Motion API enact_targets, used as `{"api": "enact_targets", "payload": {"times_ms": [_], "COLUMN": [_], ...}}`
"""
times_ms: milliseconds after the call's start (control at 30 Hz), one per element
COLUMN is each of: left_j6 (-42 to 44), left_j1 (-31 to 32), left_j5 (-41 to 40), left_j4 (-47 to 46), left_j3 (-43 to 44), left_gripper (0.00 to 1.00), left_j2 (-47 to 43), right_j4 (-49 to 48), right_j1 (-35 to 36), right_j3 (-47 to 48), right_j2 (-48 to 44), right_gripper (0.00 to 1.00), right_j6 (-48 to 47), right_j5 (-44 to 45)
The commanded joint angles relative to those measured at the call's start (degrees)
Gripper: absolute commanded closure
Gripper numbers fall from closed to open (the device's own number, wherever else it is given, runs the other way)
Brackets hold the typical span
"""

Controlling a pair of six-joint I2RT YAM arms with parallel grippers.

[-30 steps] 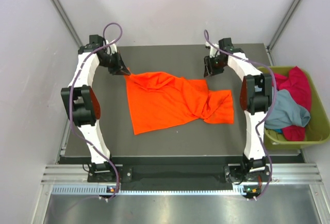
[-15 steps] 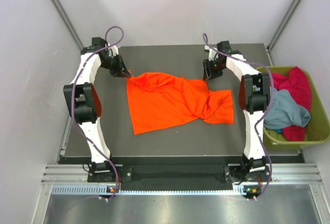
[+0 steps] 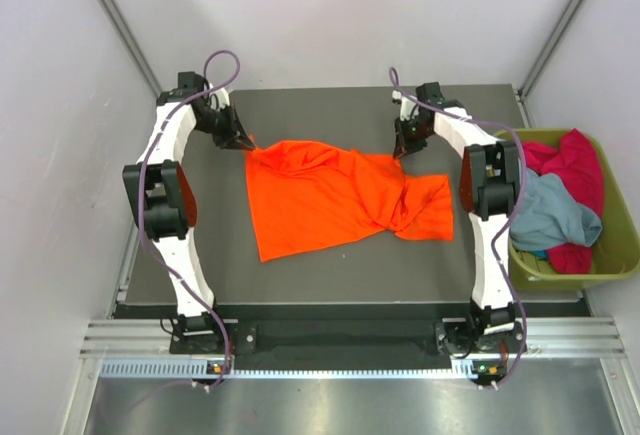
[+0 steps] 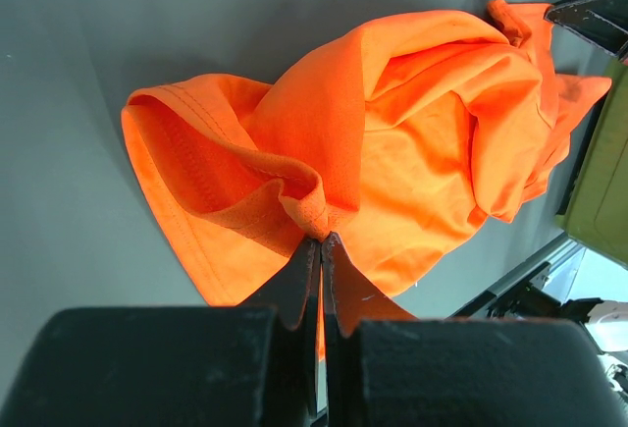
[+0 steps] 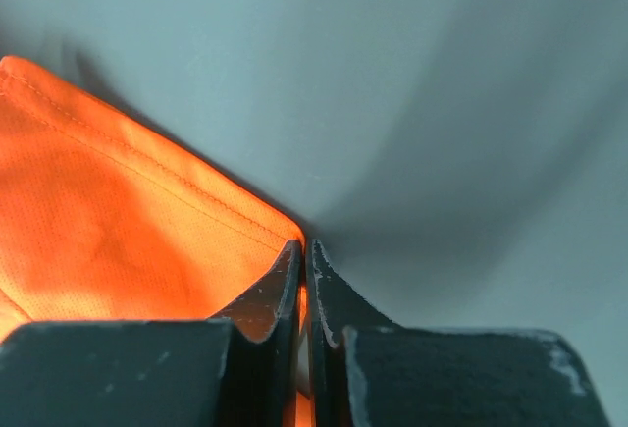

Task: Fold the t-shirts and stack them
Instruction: Flatten the tshirt out

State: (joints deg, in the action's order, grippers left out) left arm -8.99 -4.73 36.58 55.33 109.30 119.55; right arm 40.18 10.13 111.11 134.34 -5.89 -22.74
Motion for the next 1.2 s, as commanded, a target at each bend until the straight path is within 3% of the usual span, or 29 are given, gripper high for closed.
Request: {"api": "enact_targets", "payload": {"times_ms": [0,167,400,500,667,833,967,1167], "left_j6": [0.20,1.52,0.83,-0.93,-1.12,6.53,5.48,5.83], "left_j1": [-0.19,-0.28,-0.28,-0.19,0.25,1.39,1.48,1.83], "left_j5": [0.69,-0.45,-0.73,2.51,5.34,7.46,8.50,10.00], "left_j4": [-1.81,-1.02,-4.16,-6.89,-9.45,-5.77,-6.63,-10.76], "left_j3": [1.97,6.00,26.37,29.74,30.10,29.57,24.67,16.16], "left_gripper": [1.00,1.00,1.00,1.00,0.96,0.92,0.99,1.00], "left_j2": [-0.63,0.42,6.57,6.32,2.10,-6.15,-14.67,-31.98], "right_j4": [-0.19,-1.33,-5.46,-6.87,-7.57,-9.16,-8.98,-10.49], "right_j1": [0.86,0.24,-0.64,-0.20,-0.02,-2.30,-3.10,-3.01], "right_j3": [0.86,4.46,15.79,15.98,12.83,8.43,0.55,-10.29], "right_j2": [-0.48,-4.52,-17.50,-24.36,-34.31,-46.70,-56.01,-72.19], "right_gripper": [1.00,1.00,1.00,1.00,1.00,1.00,1.00,1.00], "right_j6": [0.00,-0.70,-8.33,-11.24,-13.27,-11.87,-9.58,-6.95], "right_j5": [0.76,7.96,18.60,20.89,24.49,23.28,19.41,15.80]}}
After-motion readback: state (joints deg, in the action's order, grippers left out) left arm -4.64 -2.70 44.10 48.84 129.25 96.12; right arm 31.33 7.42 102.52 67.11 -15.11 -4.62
